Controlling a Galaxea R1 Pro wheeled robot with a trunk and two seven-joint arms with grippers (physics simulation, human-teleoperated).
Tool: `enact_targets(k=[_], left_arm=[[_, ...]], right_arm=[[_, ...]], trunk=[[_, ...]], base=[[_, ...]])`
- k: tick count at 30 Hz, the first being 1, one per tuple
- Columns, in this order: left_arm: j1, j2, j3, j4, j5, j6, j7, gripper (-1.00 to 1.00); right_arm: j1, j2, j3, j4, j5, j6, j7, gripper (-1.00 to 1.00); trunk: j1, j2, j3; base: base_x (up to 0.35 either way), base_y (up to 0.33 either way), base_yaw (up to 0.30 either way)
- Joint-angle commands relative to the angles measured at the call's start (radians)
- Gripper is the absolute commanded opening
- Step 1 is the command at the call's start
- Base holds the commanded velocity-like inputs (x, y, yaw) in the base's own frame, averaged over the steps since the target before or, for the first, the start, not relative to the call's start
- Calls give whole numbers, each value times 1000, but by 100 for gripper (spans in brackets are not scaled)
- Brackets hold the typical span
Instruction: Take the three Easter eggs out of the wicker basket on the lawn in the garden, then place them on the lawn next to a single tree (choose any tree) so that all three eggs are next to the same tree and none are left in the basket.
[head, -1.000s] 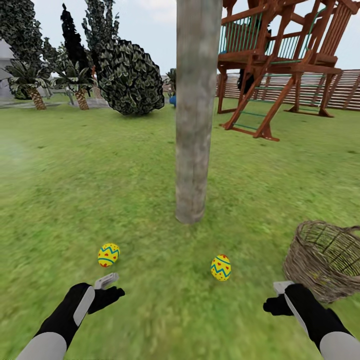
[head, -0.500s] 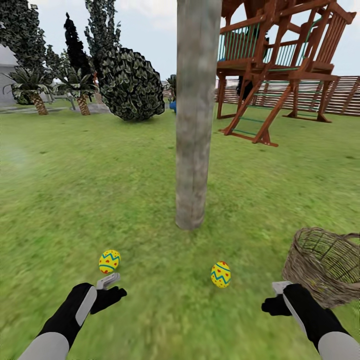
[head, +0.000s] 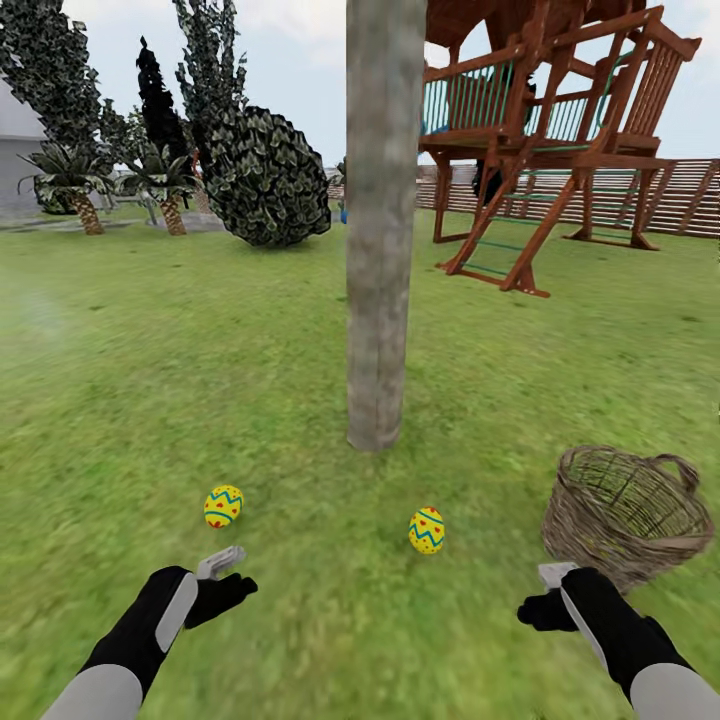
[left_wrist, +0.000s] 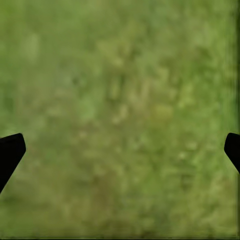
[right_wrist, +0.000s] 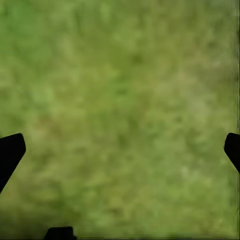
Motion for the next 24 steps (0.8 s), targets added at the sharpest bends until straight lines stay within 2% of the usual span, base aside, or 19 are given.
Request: enact_targets(k=[1,6,13,24], left_arm=[[0,0,2,-2,5,6,3,100],[0,-2,2,-3,6,5,3,100],[0,-9,1,-2,3,-3,3,100],[0,-9,2,-2,3,-20,3,100]], right_arm=[[0,0,2,-1,9,3,7,100],[0,0,2,-1,8,3,8,100],[0,0,2,-1,8,3,8,100],[0,0,2,10,10,2,7,100]], trunk=[[-4,7,2],[-24,42,18],[-50,91,40],[-93,168,74]], base=[[-221,-257,0],[-192,-250,0],[-43,-105,0],[-113,-333,0]])
